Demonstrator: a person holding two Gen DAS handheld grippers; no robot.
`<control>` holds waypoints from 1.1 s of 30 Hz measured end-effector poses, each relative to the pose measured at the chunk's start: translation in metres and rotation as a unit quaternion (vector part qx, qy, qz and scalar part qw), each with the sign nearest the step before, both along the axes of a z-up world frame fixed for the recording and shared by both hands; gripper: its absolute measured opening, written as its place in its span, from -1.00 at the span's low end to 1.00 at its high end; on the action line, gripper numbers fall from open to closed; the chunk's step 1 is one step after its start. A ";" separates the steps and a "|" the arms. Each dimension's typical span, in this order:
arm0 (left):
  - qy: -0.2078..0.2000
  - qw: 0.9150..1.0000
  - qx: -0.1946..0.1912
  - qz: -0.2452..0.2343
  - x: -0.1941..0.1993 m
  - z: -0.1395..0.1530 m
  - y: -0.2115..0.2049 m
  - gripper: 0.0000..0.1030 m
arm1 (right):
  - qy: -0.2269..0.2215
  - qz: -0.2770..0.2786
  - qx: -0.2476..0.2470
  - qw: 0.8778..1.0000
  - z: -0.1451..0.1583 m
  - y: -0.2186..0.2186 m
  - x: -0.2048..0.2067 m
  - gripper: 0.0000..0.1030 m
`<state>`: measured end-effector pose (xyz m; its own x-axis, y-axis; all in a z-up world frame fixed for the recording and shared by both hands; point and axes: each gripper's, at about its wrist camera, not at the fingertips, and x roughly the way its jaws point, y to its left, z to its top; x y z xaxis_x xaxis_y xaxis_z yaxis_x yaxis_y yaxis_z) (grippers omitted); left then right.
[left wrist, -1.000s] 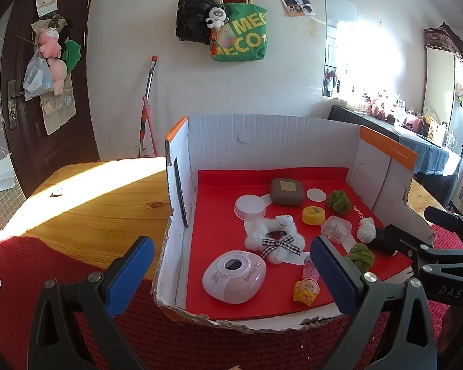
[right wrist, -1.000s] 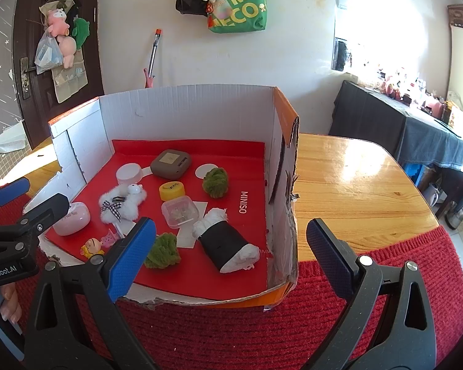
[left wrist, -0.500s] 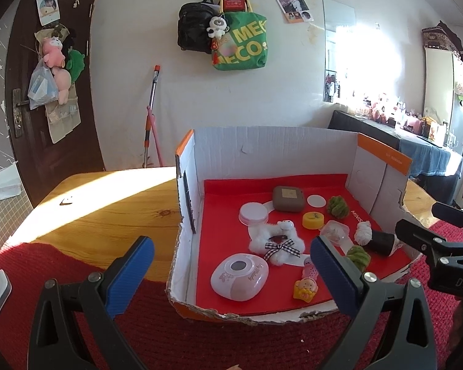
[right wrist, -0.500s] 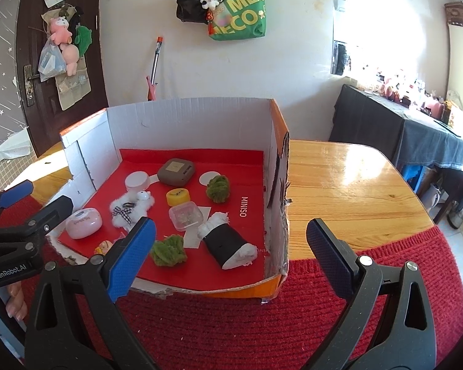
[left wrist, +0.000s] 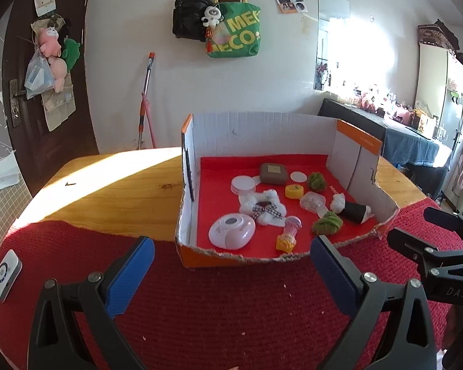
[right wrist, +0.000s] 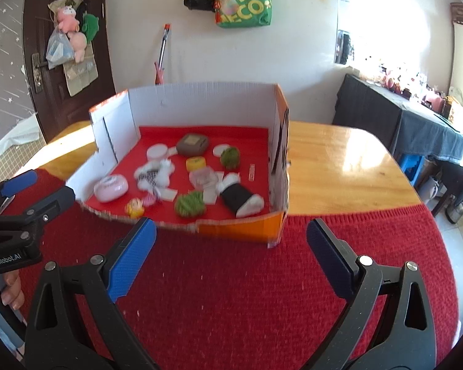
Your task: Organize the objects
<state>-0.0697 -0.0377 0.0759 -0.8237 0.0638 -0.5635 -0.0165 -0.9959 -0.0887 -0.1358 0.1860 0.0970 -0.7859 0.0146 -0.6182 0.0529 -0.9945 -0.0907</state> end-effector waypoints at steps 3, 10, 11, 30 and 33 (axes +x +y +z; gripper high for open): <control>-0.034 0.999 0.014 -0.005 0.005 -0.014 0.001 1.00 | -0.024 -0.006 -0.008 1.000 -0.012 0.002 0.004 0.94; -0.093 0.996 0.005 0.002 0.002 -0.045 0.010 1.00 | -0.084 -0.031 -0.007 0.996 -0.042 0.007 -0.001 0.93; -0.102 0.995 0.002 0.005 -0.001 -0.050 0.011 1.00 | -0.092 -0.037 0.003 0.995 -0.047 0.006 -0.004 0.93; -0.147 0.989 -0.009 0.028 -0.015 -0.067 0.014 1.00 | -0.111 -0.070 0.014 0.991 -0.065 0.012 -0.008 1.00; -0.146 0.989 -0.009 0.028 -0.018 -0.067 0.015 1.00 | -0.111 -0.071 0.013 0.991 -0.065 0.012 -0.008 1.00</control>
